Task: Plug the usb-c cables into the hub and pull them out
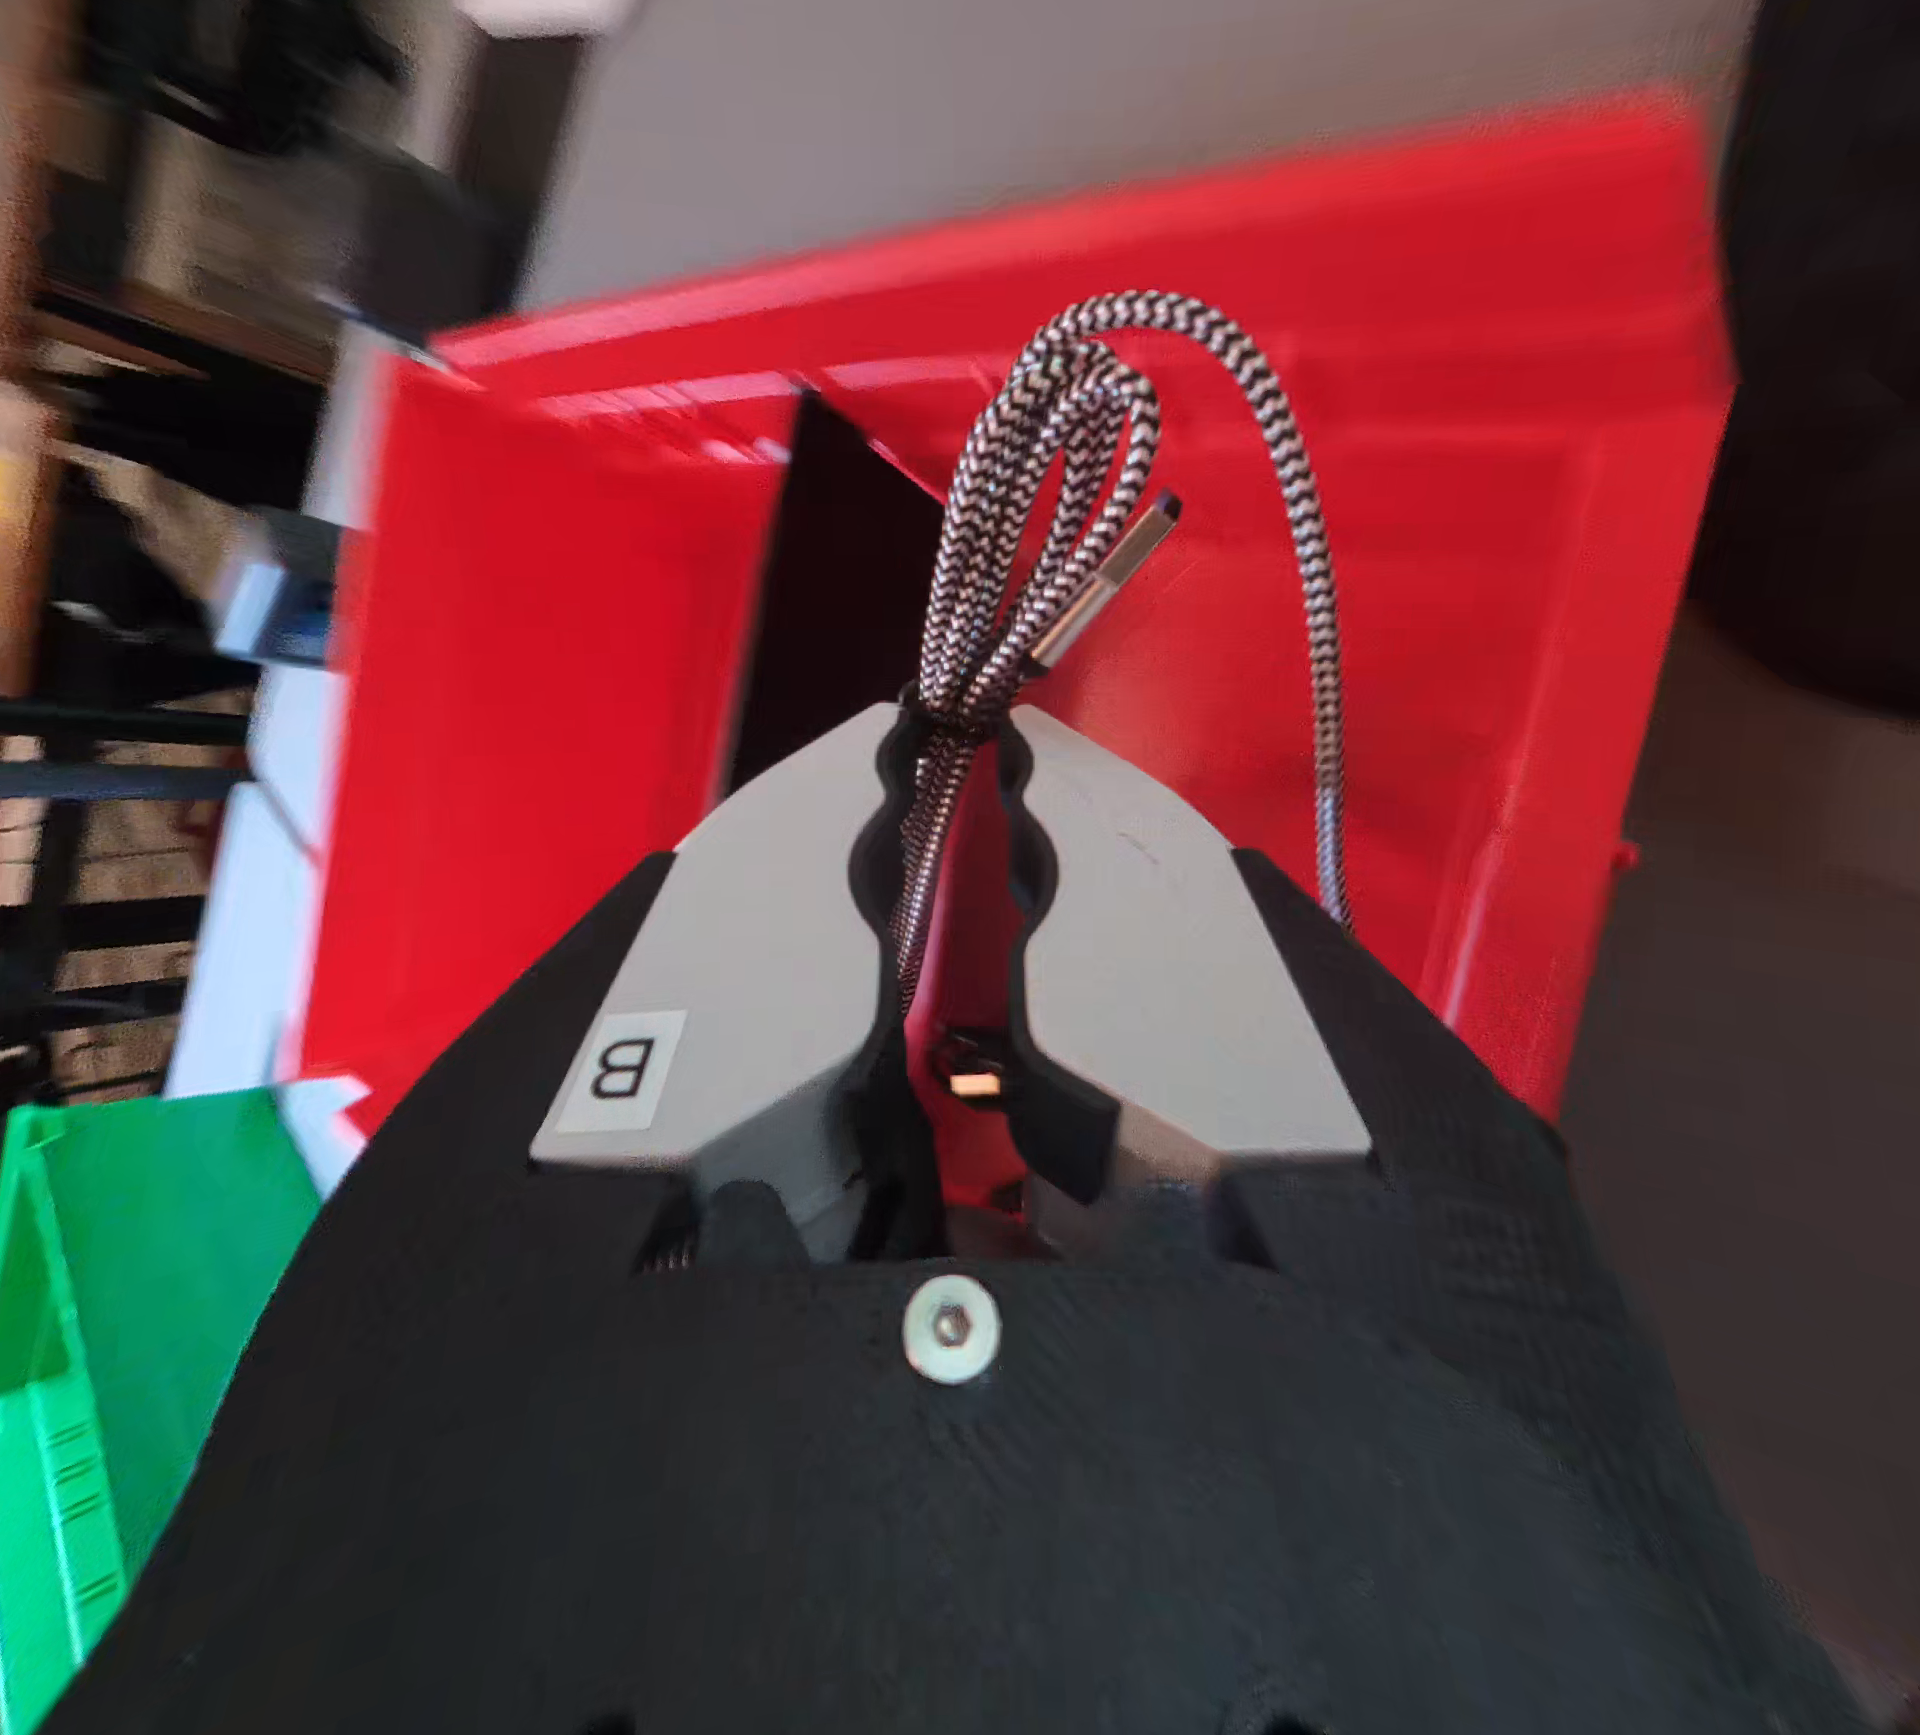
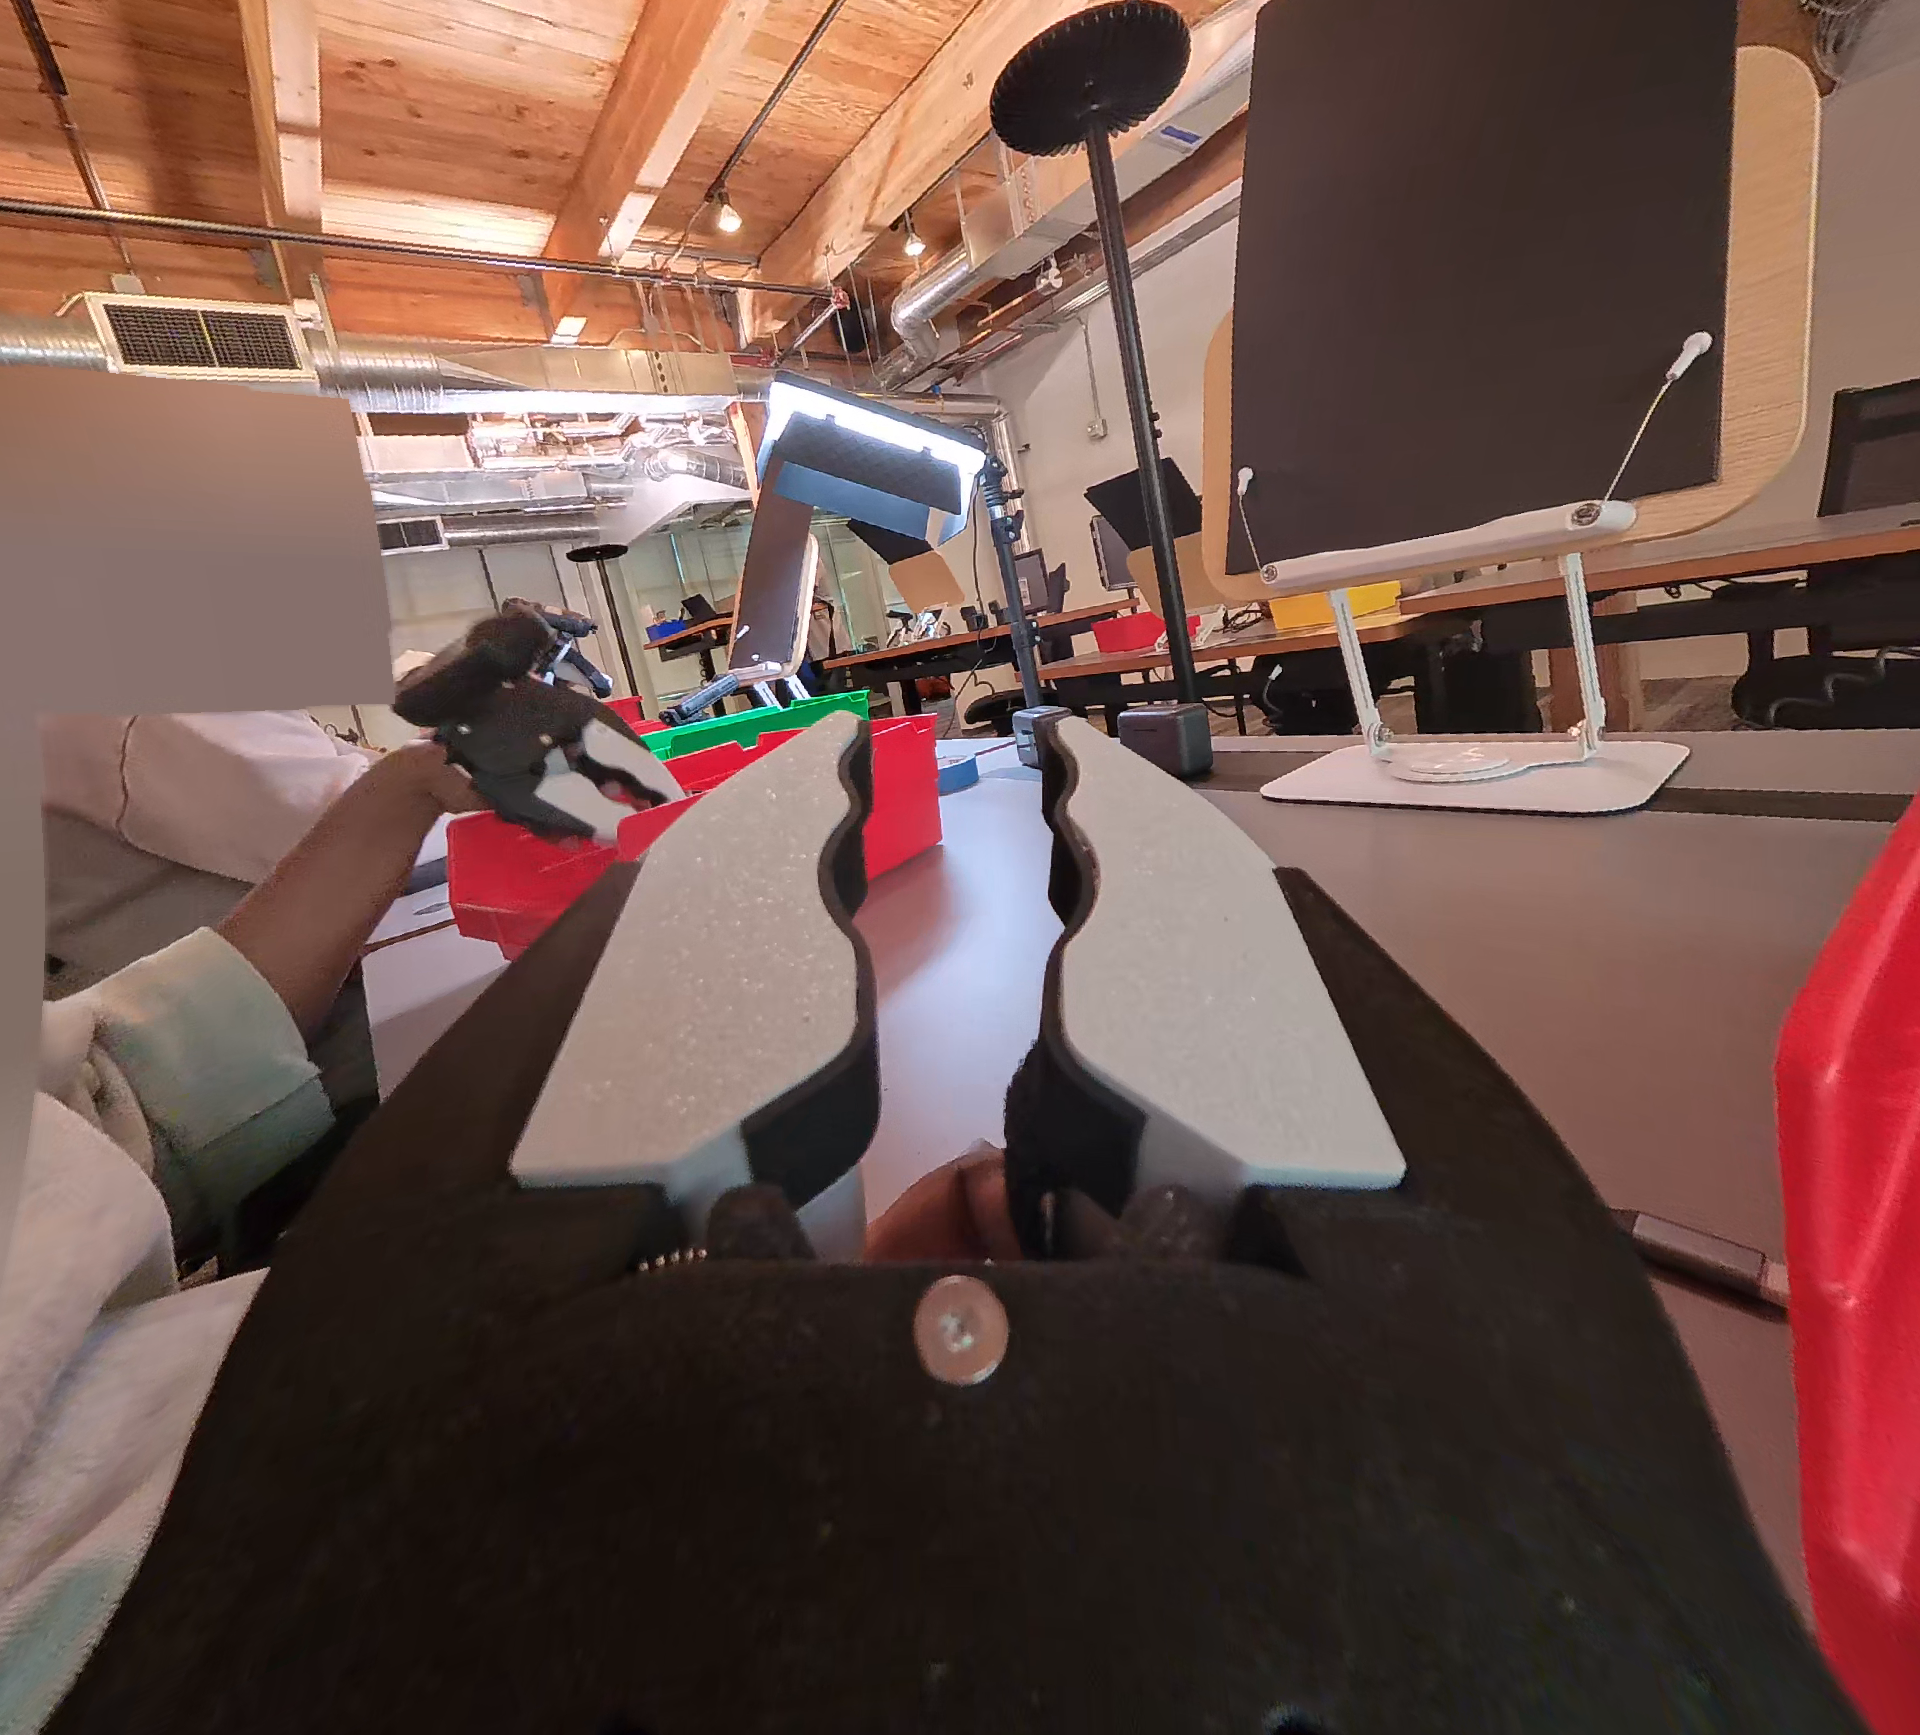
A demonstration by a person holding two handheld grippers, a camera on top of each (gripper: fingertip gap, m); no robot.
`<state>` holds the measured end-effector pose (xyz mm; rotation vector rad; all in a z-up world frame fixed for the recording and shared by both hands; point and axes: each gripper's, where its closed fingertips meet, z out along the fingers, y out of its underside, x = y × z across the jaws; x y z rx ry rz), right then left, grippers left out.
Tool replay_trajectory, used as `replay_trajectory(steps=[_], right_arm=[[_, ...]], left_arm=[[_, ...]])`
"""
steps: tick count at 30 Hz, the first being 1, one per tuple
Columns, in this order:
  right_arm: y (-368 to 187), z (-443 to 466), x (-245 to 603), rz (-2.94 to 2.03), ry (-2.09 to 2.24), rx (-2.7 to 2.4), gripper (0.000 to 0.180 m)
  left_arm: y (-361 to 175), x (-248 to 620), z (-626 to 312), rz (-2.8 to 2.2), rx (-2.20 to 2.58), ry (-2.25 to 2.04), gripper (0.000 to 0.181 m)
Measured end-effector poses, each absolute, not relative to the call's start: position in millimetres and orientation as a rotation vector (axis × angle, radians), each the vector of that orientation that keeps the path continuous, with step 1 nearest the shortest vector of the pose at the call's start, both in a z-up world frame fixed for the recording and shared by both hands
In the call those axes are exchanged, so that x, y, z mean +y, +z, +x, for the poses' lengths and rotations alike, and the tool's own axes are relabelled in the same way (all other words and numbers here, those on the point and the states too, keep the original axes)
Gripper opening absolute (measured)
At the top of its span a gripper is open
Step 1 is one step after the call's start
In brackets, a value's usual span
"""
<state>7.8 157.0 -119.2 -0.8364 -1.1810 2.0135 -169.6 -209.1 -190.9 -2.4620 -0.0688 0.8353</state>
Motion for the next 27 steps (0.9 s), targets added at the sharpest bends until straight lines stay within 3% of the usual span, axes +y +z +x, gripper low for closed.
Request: replay_trajectory(steps=[6,11,20,27], right_arm=[[-119.2,7.3,158.0,-0.843,2.015,-1.174,0.03],[-119.5,7.5,157.0,-0.839,2.008,-1.18,0.03],[-118.2,11.8,150.2,-0.78,1.978,-1.211,0.029],[-101.3,40.8,91.0,-0.521,1.821,-1.359,0.03]], left_arm=[[-46.7,-185.8,-150.1,-1.548,-0.275,1.154,0.015],[2.6,-152.9,-98.0,-1.061,-0.287,0.881,0.015],[-30.3,-26.6,-43.1,-0.827,-0.351,-0.033,0.015],[-66.7,-11.6,-65.8,-0.84,-0.444,0.008,0.015]])
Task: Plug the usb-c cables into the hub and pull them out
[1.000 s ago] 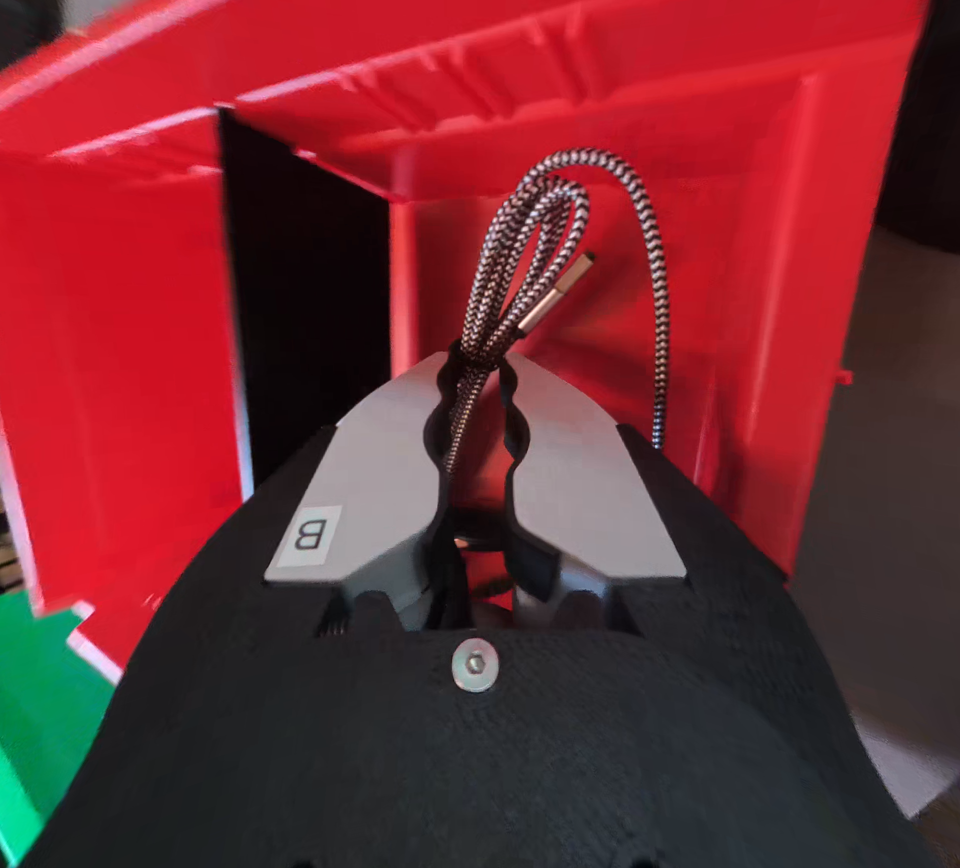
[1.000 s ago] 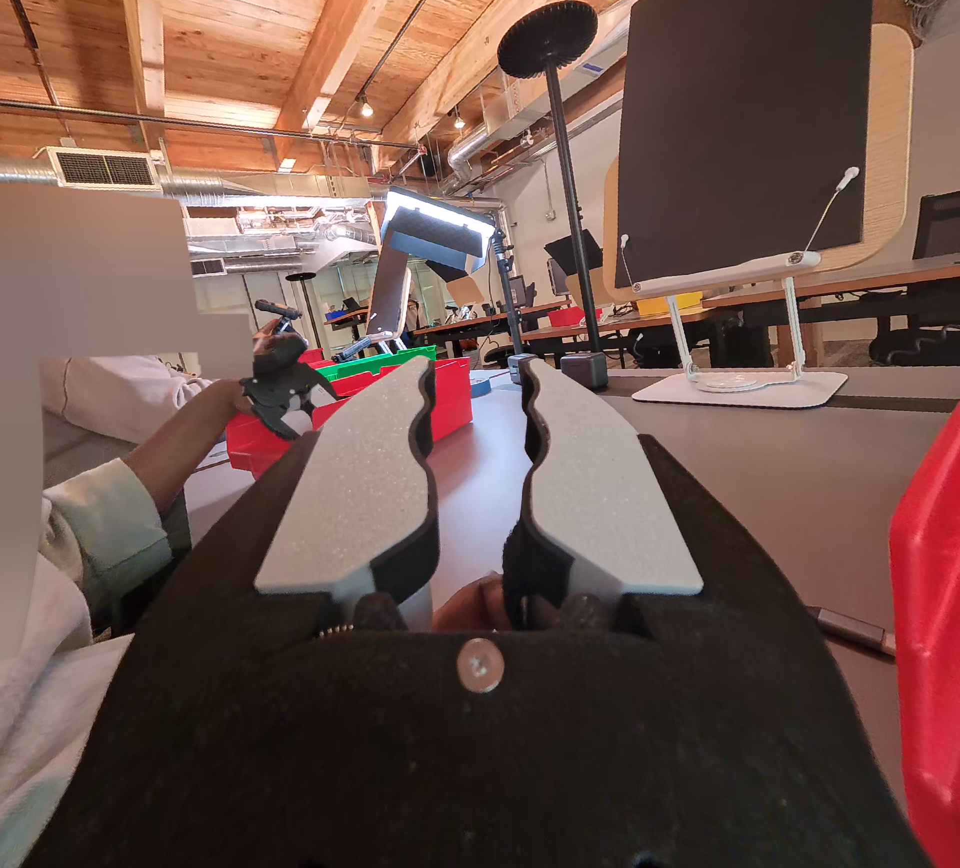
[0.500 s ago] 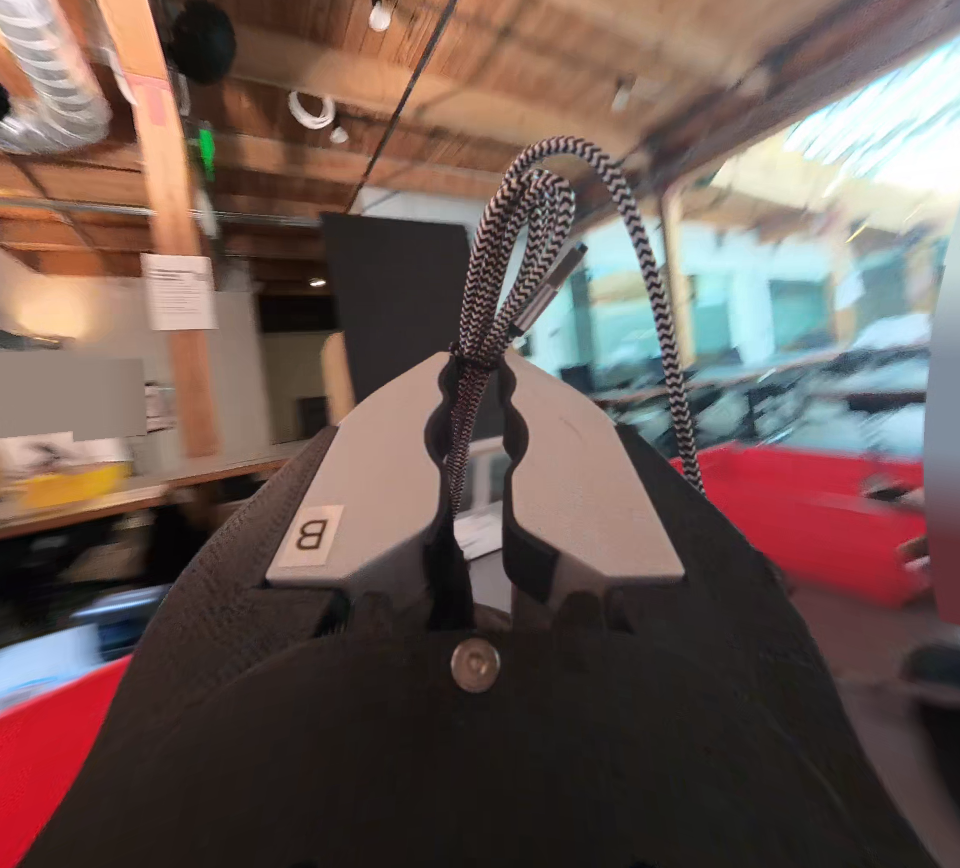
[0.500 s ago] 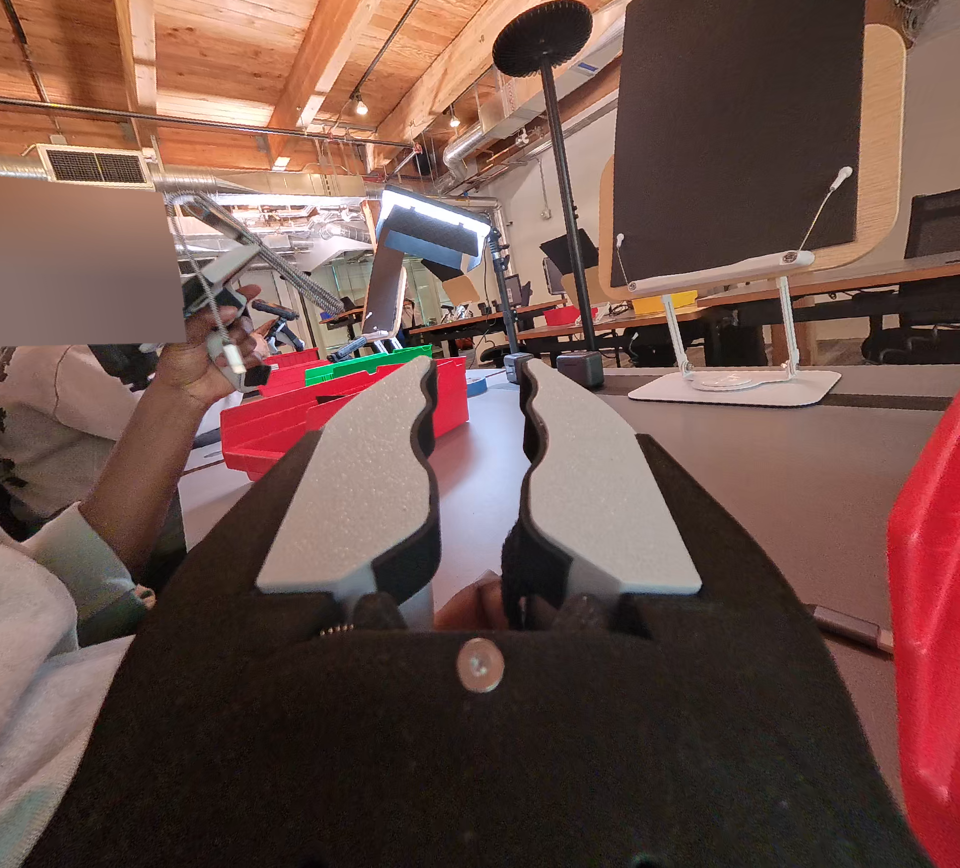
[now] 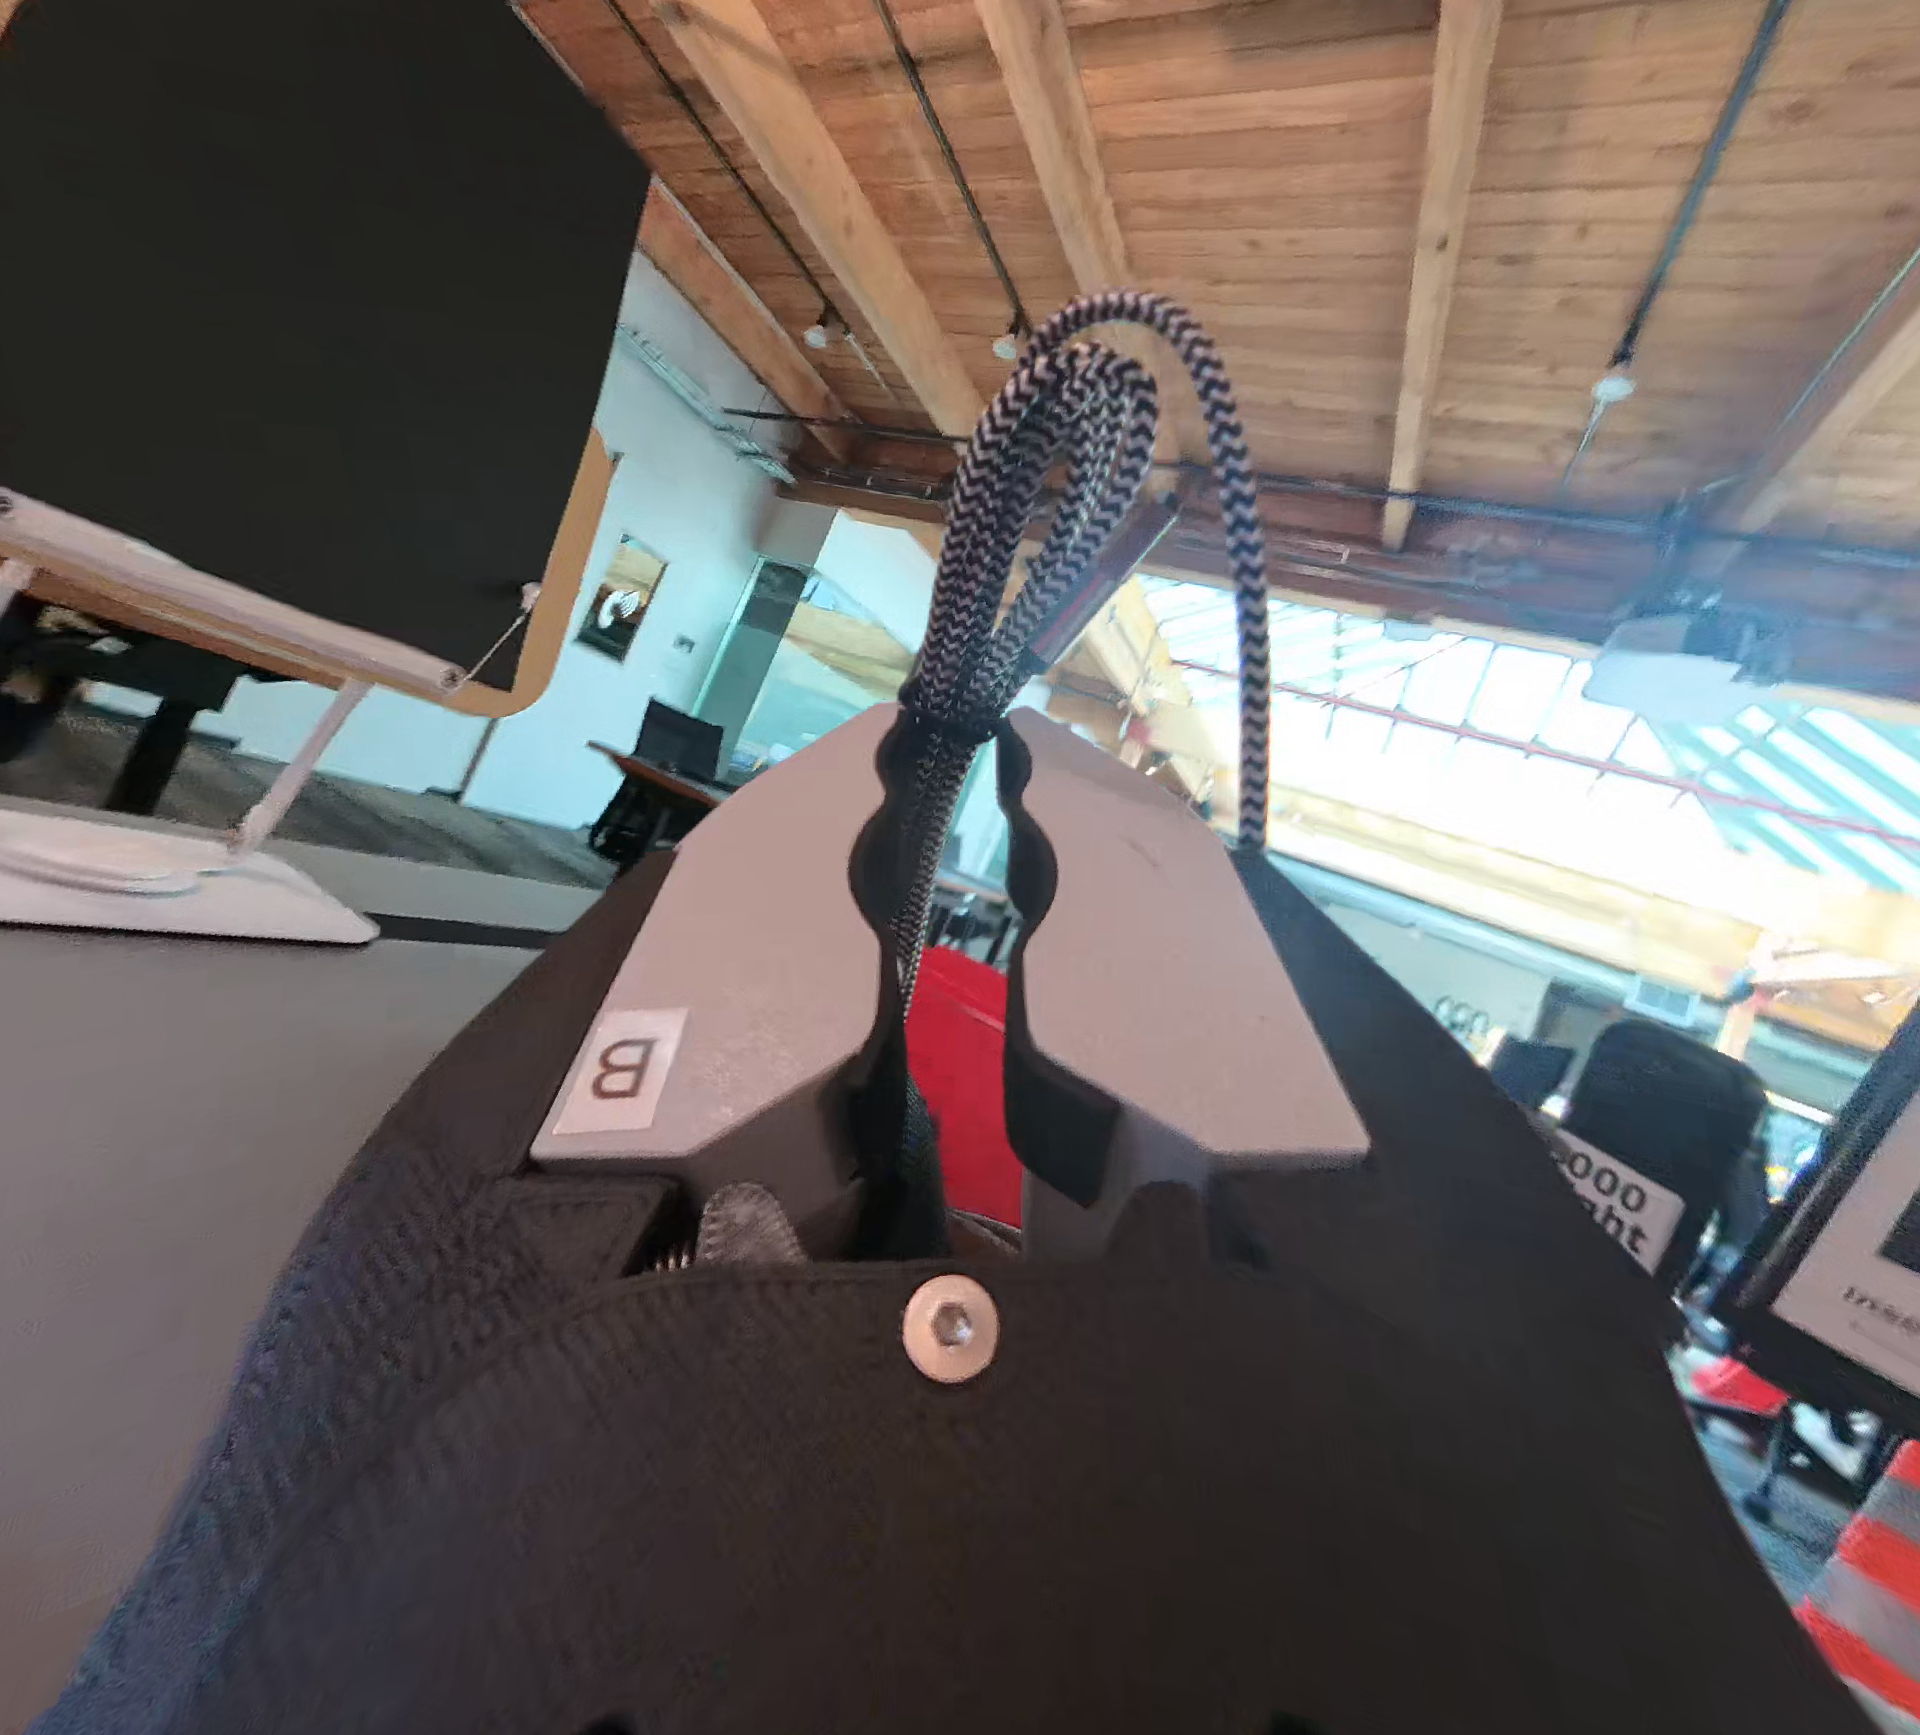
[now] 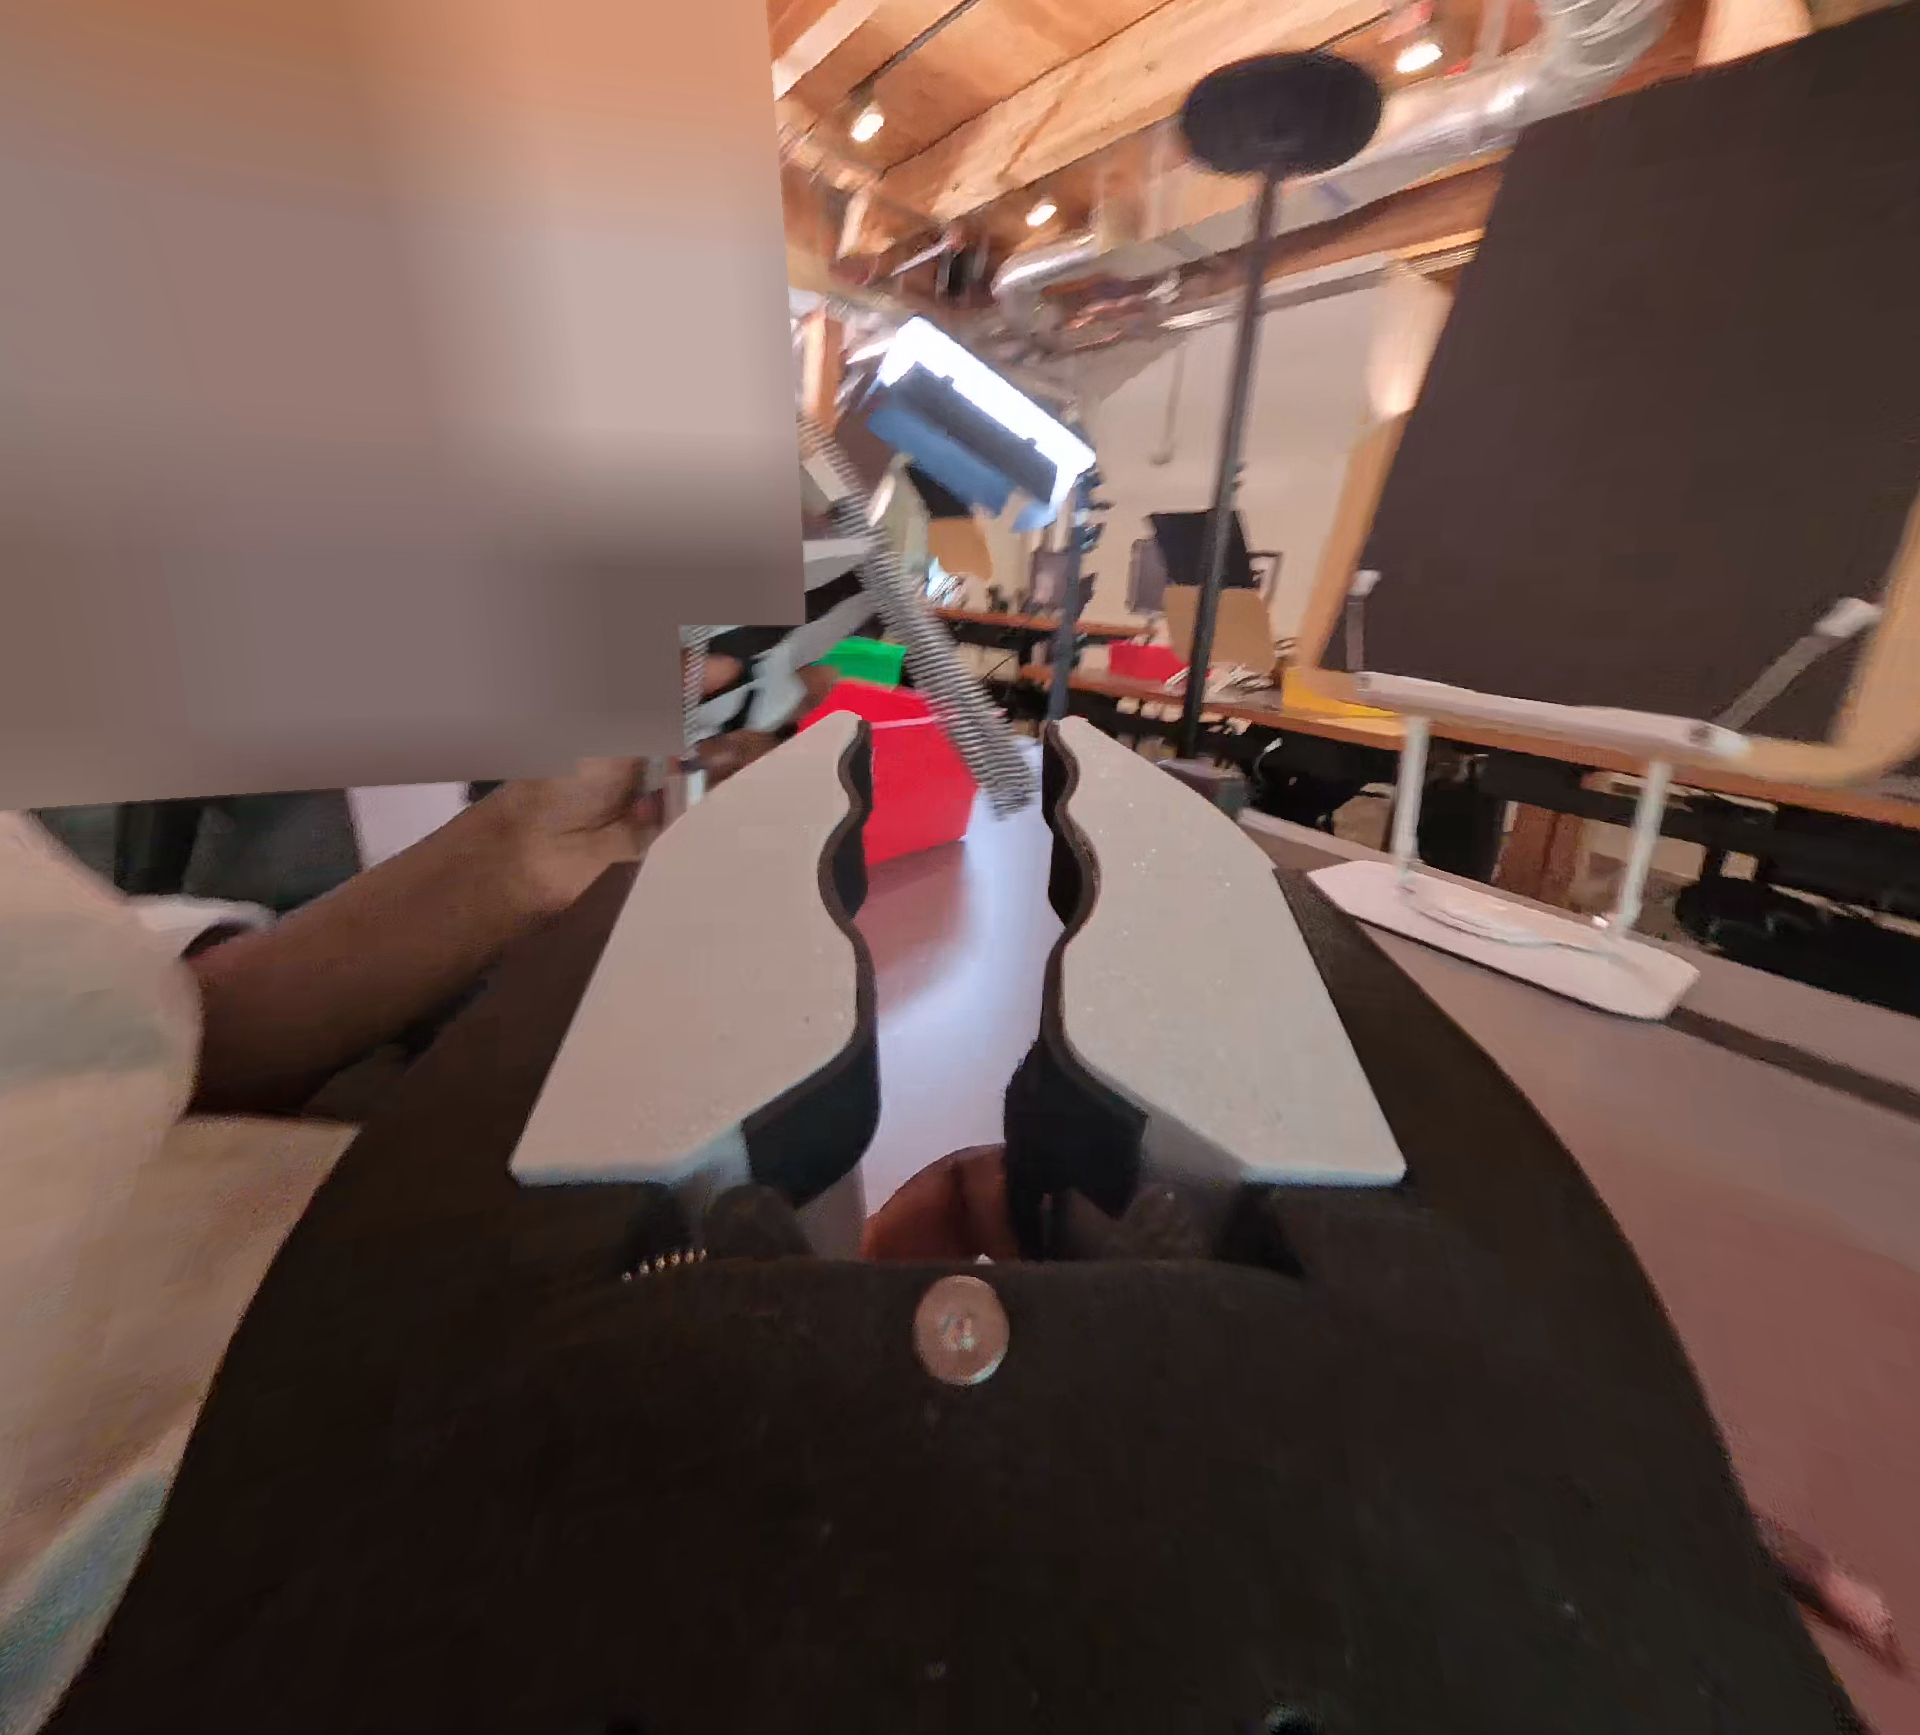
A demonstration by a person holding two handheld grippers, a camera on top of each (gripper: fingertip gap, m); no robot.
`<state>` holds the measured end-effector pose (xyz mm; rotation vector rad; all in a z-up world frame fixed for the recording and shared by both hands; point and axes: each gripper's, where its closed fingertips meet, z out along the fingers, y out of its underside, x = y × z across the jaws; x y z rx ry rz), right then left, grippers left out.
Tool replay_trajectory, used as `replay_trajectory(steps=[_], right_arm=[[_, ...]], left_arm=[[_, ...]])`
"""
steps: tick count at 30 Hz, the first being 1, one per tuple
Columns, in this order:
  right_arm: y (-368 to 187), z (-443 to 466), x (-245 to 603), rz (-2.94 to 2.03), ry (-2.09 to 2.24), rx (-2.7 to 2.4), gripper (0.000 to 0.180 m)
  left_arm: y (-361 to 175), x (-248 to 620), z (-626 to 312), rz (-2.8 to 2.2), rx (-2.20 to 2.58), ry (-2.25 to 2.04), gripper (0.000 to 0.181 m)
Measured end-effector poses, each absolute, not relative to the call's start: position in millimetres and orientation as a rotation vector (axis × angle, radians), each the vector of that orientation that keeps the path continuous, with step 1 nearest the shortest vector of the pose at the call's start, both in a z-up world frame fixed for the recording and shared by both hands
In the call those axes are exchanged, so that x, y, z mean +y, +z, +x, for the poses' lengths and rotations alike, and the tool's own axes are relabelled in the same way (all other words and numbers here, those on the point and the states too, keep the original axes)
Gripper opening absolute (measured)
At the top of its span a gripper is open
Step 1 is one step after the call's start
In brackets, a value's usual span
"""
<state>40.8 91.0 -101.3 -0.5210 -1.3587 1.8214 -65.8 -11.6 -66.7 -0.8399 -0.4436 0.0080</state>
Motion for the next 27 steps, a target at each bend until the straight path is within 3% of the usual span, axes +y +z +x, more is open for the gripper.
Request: replay_trajectory(steps=[9,16,20,26,27], right_arm=[[-139.1,53.2,-11.1,-0.5,1.577,-1.673,0.035],[-151.7,45.7,-14.9,-0.598,1.559,-1.702,0.03],[-152.8,46.2,-14.9,-0.567,1.516,-1.7,0.011],[-128.7,39.9,21.3,-0.542,1.379,-1.627,0.01],[-122.3,37.8,33.1,-0.563,1.378,-1.606,0.01]], left_arm=[[-74.4,-14.8,-65.1,-0.776,-0.507,0.125,0.014],[-79.9,-0.1,-49.2,-0.762,-0.529,0.045,0.015],[-80.2,0.7,-49.2,-0.755,-0.546,0.013,0.015],[-85.4,2.6,-67.0,-0.895,-0.569,0.019,0.017],[-87.3,5.7,-69.3,-0.957,-0.566,0.006,0.025]])
